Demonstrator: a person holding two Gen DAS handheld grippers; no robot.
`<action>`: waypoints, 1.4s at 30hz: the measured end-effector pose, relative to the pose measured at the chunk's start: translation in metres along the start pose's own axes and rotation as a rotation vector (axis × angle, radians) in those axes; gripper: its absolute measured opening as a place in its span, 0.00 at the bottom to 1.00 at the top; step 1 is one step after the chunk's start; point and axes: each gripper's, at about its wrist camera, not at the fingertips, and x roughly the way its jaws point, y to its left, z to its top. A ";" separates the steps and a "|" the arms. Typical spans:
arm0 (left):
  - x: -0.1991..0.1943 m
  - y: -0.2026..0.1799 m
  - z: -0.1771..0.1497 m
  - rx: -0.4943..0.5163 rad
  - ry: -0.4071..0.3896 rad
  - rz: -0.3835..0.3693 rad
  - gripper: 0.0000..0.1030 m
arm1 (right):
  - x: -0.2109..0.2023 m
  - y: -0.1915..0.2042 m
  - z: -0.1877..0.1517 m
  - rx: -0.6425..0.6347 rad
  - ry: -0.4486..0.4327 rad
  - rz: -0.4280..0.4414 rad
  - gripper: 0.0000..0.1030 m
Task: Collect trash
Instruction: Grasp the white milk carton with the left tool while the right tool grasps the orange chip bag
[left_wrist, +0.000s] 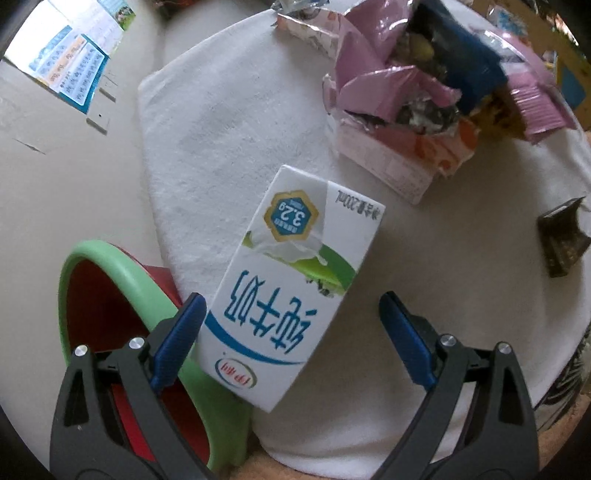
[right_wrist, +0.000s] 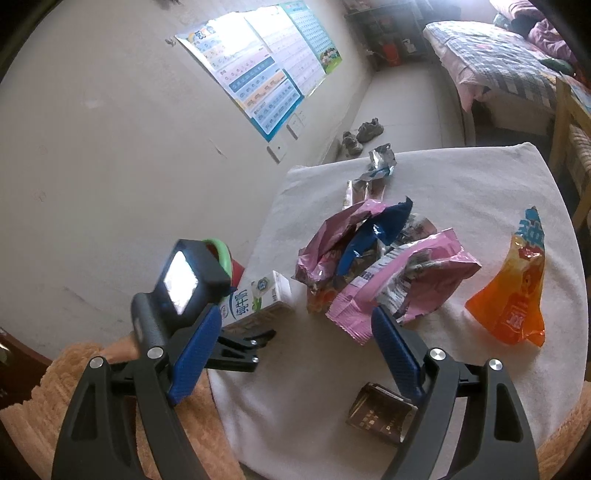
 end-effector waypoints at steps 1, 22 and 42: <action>-0.001 0.001 0.001 -0.014 0.001 0.000 0.87 | -0.001 -0.002 -0.001 0.005 -0.003 0.002 0.78; -0.040 -0.002 -0.031 -0.594 -0.104 -0.153 0.64 | -0.026 -0.059 0.006 0.113 -0.063 -0.138 0.78; -0.035 -0.011 -0.031 -0.587 -0.140 -0.093 0.71 | 0.014 -0.187 0.022 0.309 0.035 -0.389 0.78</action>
